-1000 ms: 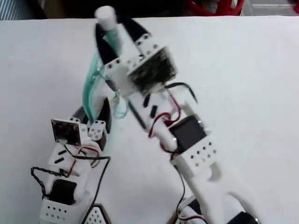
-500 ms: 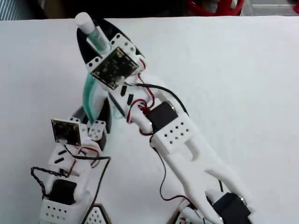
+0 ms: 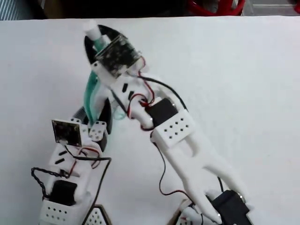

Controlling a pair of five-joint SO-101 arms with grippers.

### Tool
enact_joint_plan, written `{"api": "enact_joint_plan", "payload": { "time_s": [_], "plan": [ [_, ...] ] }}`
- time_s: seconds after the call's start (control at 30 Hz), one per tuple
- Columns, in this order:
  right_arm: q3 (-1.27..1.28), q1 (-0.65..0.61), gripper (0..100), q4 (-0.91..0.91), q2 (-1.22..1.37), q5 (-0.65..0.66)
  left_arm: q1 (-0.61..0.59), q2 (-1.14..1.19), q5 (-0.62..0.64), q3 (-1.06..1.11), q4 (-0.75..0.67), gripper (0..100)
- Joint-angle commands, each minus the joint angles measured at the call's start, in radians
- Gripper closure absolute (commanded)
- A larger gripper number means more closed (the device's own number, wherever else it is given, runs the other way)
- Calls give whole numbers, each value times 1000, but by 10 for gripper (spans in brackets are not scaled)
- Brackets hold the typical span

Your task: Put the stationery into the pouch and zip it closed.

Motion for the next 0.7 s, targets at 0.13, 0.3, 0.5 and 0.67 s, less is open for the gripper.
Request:
{"api": "enact_joint_plan", "payload": {
  "time_s": [0.13,0.3,0.5,0.67],
  "plan": [
    [-60,47,882,209,-62,-135,2,-8,11,-37,-8,883],
    [-184,21,778,421,-114,-227,2,-8,11,-35,-9,883],
    [-316,30,800,552,-139,-229,2,-8,9,-35,-8,883],
    [-338,42,841,602,-111,-233,2,-8,9,-35,-6,883]
  ]
}}
